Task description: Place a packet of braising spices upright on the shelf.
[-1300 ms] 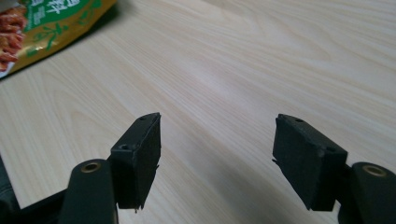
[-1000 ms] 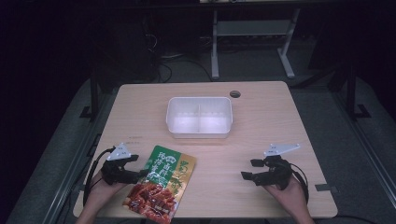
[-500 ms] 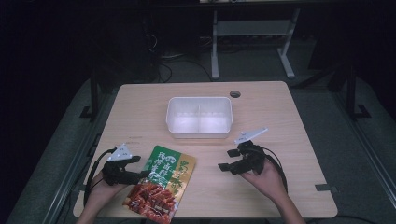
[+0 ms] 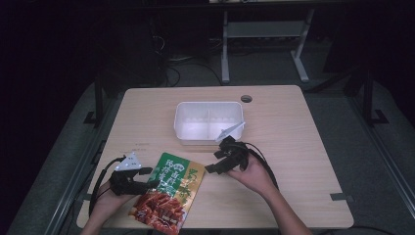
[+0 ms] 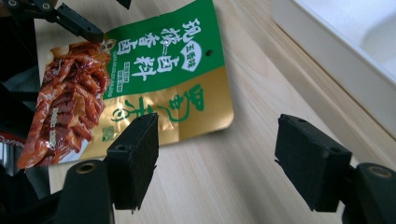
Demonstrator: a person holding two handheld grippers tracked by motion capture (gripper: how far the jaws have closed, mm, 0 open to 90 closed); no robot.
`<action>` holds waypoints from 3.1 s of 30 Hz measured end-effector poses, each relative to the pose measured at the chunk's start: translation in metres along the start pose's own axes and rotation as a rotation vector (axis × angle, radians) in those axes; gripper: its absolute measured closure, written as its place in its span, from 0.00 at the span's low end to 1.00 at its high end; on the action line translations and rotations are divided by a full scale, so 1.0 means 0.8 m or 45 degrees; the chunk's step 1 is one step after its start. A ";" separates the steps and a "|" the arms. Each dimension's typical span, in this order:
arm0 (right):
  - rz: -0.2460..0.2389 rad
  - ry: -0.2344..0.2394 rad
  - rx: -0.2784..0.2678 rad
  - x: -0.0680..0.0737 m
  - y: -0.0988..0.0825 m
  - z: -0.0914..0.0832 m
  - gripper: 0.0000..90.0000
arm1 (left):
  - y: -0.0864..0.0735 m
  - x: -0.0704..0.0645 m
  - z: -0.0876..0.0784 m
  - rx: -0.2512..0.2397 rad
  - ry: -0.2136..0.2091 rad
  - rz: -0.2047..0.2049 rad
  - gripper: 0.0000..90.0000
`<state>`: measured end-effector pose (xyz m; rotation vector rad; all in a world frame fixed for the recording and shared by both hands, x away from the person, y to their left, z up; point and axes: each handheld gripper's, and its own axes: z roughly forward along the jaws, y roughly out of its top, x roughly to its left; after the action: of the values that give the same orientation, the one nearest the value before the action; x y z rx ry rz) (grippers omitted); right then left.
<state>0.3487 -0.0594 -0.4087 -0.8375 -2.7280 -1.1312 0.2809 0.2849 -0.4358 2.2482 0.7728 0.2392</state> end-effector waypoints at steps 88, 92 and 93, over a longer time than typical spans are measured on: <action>0.063 0.246 0.273 0.003 0.050 0.117 0.99 | -0.006 -0.002 0.019 0.167 -0.030 0.046 0.43; 0.068 0.244 0.274 0.004 0.050 0.117 0.99 | -0.006 -0.002 0.019 0.168 -0.026 0.047 0.43; 0.066 0.244 0.271 0.004 0.050 0.117 0.99 | -0.006 -0.002 0.019 0.168 -0.025 0.047 0.43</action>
<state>0.3794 0.0281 -0.4509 -0.7252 -2.5946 -0.8437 0.2833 0.2776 -0.4495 2.3868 0.7566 0.1879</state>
